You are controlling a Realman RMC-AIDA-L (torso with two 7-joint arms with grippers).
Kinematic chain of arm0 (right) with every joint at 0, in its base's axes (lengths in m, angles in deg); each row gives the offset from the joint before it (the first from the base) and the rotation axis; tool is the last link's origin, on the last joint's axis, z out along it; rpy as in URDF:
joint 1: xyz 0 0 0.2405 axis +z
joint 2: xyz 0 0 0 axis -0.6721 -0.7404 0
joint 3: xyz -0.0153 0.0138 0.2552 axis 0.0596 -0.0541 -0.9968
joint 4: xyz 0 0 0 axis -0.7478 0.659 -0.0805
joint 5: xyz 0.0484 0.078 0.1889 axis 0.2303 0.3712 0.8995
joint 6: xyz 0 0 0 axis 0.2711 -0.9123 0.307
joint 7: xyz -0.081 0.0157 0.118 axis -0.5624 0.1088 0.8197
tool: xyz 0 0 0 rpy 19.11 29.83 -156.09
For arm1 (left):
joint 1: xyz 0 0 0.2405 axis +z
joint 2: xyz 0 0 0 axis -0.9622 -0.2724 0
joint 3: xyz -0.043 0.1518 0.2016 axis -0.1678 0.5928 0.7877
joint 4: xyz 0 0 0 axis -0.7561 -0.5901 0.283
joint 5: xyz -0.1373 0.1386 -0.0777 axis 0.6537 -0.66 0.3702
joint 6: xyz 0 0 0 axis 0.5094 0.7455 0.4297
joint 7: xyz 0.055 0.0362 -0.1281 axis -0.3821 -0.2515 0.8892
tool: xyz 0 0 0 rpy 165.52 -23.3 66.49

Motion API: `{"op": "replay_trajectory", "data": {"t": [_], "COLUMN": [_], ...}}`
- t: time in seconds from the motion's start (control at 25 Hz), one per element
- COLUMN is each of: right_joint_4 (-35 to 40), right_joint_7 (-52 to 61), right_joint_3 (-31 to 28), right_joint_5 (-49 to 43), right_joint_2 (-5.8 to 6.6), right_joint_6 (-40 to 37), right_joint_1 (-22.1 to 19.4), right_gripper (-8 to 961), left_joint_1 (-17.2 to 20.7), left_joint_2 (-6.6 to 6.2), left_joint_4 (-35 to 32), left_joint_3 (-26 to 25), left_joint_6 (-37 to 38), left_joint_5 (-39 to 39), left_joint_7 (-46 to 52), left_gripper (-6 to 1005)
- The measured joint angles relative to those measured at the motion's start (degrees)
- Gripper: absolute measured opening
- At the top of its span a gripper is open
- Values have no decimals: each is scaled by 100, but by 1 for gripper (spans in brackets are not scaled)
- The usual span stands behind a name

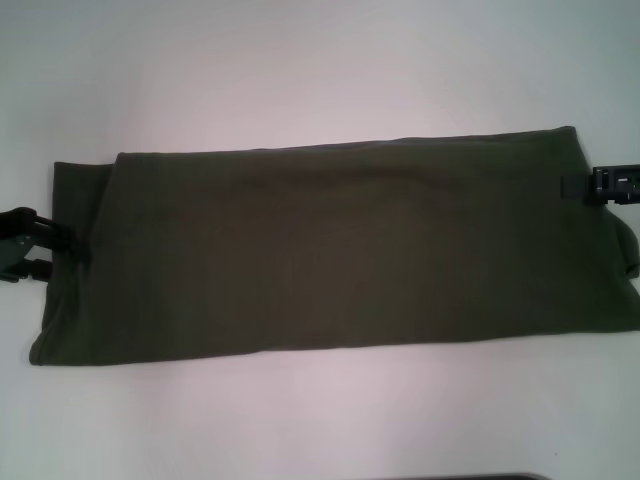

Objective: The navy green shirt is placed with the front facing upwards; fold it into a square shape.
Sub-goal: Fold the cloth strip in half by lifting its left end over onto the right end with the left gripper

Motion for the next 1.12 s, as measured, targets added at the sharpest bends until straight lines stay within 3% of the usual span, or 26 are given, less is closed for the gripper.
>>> {"op": "replay_trajectory", "data": {"t": [1.12], "right_joint_4": [9], "right_joint_7": [-32], "right_joint_3": [0], "right_joint_5": [-14], "right_joint_2": [30], "right_joint_6": [-62], "right_joint_1": [-27], "right_gripper": [940], "left_joint_1": [-224], "left_joint_2": [39], "left_joint_4": [-189], "left_joint_3": [4], "left_joint_6": [197], "left_joint_5": [11], "left_joint_7": [422], "left_gripper": [589]}}
